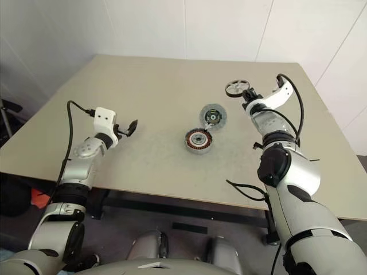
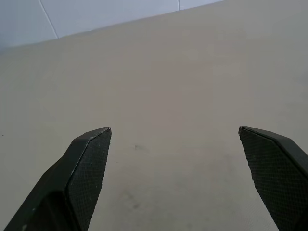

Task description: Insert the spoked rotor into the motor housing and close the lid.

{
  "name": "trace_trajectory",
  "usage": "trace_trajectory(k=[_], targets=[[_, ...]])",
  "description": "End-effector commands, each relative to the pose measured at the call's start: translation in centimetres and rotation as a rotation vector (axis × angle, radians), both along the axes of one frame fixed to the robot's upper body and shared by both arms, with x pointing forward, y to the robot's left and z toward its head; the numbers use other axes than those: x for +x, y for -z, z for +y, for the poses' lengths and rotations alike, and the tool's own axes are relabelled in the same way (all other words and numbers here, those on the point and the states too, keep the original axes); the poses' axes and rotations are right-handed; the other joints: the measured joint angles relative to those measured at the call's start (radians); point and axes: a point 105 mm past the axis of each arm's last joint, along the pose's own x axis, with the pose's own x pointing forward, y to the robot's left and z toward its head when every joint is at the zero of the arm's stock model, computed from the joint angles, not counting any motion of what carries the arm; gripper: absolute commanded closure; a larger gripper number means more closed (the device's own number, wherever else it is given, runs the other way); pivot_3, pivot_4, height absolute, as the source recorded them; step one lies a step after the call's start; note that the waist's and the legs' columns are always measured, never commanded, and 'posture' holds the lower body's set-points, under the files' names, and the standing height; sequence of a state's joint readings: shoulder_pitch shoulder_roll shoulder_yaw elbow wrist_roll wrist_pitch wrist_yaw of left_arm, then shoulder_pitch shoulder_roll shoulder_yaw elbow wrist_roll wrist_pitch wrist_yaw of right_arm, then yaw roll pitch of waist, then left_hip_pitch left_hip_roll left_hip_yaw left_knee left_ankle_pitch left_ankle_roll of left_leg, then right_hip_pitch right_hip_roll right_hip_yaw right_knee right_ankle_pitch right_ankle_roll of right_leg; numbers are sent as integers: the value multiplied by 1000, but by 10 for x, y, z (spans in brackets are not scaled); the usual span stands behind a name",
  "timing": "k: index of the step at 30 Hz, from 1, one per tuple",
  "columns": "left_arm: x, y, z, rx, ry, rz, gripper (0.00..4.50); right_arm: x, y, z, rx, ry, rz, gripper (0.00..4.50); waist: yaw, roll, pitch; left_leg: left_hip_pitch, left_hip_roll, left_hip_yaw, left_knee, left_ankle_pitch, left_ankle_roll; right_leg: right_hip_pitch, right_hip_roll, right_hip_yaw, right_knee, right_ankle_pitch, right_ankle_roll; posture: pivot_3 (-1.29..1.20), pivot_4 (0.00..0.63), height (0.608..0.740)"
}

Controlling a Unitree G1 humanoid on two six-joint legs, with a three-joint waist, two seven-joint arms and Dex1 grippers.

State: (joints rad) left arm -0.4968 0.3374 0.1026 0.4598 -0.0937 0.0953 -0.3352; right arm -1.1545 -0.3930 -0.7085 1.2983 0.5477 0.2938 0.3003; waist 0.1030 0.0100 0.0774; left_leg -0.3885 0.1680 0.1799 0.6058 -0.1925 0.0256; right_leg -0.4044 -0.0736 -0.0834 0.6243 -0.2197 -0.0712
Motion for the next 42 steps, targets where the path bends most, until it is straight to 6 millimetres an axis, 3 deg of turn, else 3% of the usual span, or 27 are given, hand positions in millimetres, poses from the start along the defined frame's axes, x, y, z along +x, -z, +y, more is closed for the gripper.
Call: trace_trajectory(k=[1,6,11,14,19,26,31,37,40,42], targets=[[5,-14,-8,8,32,-54,0,0,-56,-2,42,-78,-160,3835,1,0,0,0,0,0,0,0,0,0,0,0,0,0,0,0,0,740],[5,-14,-16,-11,67,-53,0,-27,-73,7,43,-242,-194,3835,8,0,0,-2,0,0,0,0,0,-1,0,-1,-1,0,0,0,0,740],[5,-18,-20,-31,110,-62,0,-86,-73,33,-64,-461,-220,3835,30,0,0,-2,0,0,-1,2,1,-1,0,-1,-1,0,1,0,0,740],[6,-17,-22,-33,126,-56,0,-113,-61,47,-110,-562,-192,3835,33,0,0,0,0,0,-2,1,-2,-1,0,0,-1,0,1,0,0,740],[5,-20,-35,-56,197,-58,0,-132,-37,57,-160,-629,-114,3835,41,0,0,11,-1,0,-8,4,-6,9,0,0,-7,-4,10,0,0,740],[6,-23,-34,-39,203,-66,0,-125,-29,57,-157,-593,-98,3835,45,0,0,11,-2,-1,-11,6,-10,10,0,0,-11,-2,13,0,0,740],[7,-25,-32,-28,194,-71,0,-107,-7,52,-151,-516,-42,3835,45,0,0,9,-2,-1,-12,6,-9,9,0,0,-12,0,9,0,0,740],[5,-24,-33,-23,199,-71,0,-96,11,53,-242,-481,-25,3835,45,0,0,8,-2,-1,-12,6,-9,8,0,0,-12,1,8,0,0,740],[4,-24,-33,-23,199,-70,0,-100,16,51,-319,-507,-54,3835,46,0,0,8,-2,-1,-12,5,-9,8,0,0,-12,1,8,0,0,740],[4,-23,-31,-25,196,-70,0,-109,15,52,-482,-575,-115,3835,49,0,0,8,-3,-1,-12,5,-8,8,0,0,-13,1,8,0,0,740]])
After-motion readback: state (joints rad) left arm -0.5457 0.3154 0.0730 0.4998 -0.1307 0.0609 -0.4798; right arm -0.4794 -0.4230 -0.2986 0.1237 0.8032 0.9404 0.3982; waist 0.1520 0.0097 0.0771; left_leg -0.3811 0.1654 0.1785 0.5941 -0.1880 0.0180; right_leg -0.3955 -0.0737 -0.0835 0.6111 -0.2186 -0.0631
